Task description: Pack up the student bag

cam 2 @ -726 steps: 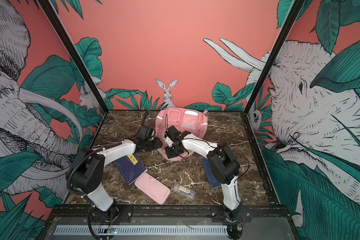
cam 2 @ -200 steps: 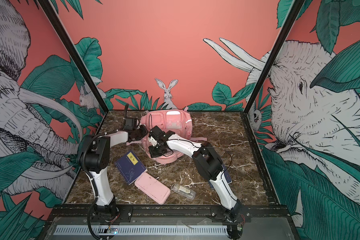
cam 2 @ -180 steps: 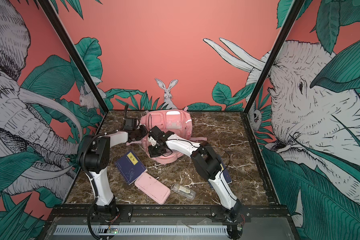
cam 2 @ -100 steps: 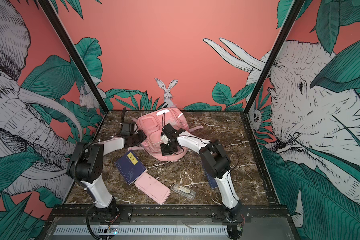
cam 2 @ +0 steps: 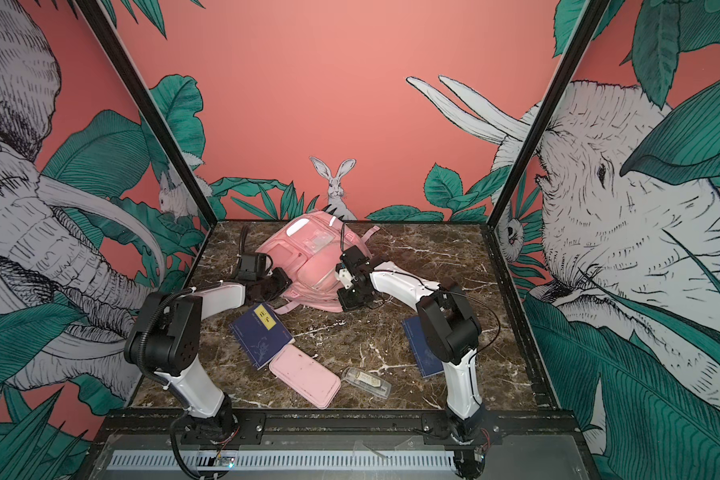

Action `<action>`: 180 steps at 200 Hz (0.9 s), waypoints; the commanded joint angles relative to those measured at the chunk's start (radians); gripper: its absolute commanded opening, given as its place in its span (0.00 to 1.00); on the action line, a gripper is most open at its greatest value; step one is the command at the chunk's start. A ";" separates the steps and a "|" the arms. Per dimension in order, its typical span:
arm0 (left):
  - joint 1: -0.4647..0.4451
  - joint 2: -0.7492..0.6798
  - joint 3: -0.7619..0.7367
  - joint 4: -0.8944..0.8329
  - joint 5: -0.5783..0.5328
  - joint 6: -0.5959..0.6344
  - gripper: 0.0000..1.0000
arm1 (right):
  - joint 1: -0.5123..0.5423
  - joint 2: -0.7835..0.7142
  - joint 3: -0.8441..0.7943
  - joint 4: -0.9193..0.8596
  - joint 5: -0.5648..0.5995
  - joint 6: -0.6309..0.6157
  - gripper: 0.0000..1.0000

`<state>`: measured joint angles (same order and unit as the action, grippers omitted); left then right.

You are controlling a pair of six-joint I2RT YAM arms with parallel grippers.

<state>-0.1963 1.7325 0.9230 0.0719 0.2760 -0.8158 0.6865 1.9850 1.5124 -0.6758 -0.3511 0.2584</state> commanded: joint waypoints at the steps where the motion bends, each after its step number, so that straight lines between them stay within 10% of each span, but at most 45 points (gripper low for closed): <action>1: -0.035 0.007 0.049 0.009 0.008 -0.011 0.00 | 0.035 -0.010 0.010 0.005 0.005 0.017 0.00; 180: -0.080 -0.003 0.069 0.014 -0.015 -0.024 0.07 | 0.009 0.012 0.072 0.002 0.055 0.035 0.00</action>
<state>-0.2527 1.7538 0.9619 0.0795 0.2352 -0.8551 0.7635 2.0766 1.6062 -0.6632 -0.3286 0.3298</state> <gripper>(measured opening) 0.083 0.049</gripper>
